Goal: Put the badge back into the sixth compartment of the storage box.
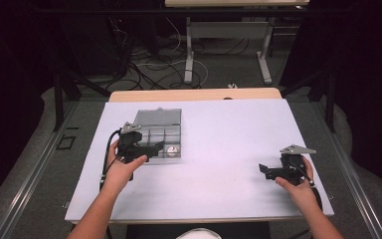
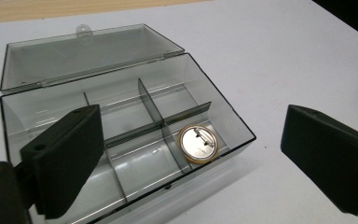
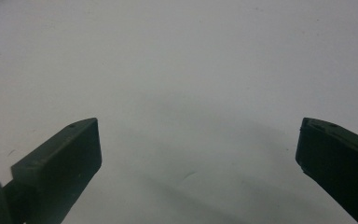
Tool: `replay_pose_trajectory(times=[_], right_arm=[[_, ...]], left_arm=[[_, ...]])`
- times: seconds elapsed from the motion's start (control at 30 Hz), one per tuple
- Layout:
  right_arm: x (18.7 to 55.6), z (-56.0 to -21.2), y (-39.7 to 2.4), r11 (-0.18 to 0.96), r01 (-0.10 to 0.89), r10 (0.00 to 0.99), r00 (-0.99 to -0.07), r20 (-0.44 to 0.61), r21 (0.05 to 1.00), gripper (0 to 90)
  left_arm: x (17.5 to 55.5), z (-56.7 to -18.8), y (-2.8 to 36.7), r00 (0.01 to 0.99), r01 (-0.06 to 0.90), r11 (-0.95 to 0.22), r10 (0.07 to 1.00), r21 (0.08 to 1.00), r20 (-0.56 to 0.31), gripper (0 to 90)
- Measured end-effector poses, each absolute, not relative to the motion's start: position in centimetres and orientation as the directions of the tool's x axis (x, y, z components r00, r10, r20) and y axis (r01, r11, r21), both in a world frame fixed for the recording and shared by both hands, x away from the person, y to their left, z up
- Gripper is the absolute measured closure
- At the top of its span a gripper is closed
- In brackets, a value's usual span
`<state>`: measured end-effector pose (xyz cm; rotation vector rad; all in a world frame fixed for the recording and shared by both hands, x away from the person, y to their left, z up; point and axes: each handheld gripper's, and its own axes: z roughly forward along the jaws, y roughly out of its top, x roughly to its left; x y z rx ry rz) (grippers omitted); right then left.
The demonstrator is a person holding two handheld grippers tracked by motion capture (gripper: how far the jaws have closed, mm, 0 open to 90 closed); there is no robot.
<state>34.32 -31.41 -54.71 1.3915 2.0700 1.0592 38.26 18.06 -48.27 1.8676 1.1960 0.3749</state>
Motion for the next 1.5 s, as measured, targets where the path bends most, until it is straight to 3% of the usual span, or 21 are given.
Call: replay_pose_trajectory(times=[0.53,1.5], right_arm=[[34.3,-54.7,-31.4,0.205,0.585,0.912,-0.406,0.064,0.785,0.0],[34.2,-54.7,-31.4,0.195,0.585,0.916,-0.396,0.067,0.787,0.0]], left_arm=[[36.9,-48.2,21.4,0.480,0.578,-0.140,0.855,0.804,-0.197,0.4],[35.3,-51.1,28.2,0.295,0.603,-0.005,0.930,0.798,-0.217,0.9]])
